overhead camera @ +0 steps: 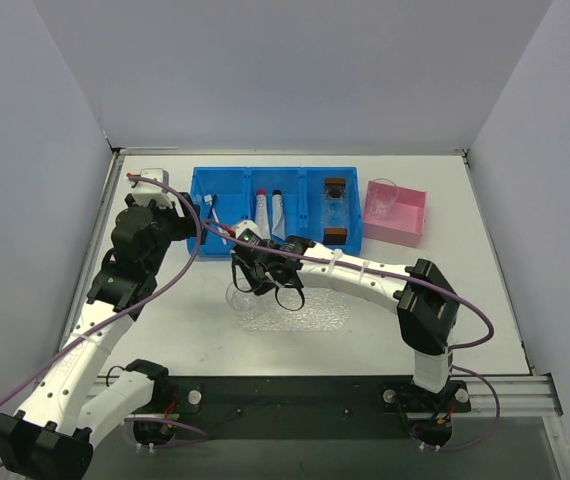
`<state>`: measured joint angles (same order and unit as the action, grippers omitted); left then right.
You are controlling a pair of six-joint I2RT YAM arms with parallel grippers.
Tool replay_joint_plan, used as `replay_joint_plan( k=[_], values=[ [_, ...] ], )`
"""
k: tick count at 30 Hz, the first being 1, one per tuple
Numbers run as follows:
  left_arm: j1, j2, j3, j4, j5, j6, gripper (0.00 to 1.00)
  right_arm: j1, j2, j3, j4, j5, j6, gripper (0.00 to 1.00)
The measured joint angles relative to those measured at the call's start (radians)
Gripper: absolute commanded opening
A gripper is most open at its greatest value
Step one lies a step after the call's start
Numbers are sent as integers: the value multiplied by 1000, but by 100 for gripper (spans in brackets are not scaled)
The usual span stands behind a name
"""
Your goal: Prepare toiletry sets of a toothbrush and toothpaste on the tray
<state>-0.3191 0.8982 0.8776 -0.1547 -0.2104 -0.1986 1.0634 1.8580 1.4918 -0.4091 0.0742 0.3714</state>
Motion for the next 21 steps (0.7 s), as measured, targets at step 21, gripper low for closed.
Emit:
replay_joint_plan(
  k=[21],
  values=[
    [-1,3,0,0,6,0,79,14,0,-12,-2,20,19,0]
  ],
)
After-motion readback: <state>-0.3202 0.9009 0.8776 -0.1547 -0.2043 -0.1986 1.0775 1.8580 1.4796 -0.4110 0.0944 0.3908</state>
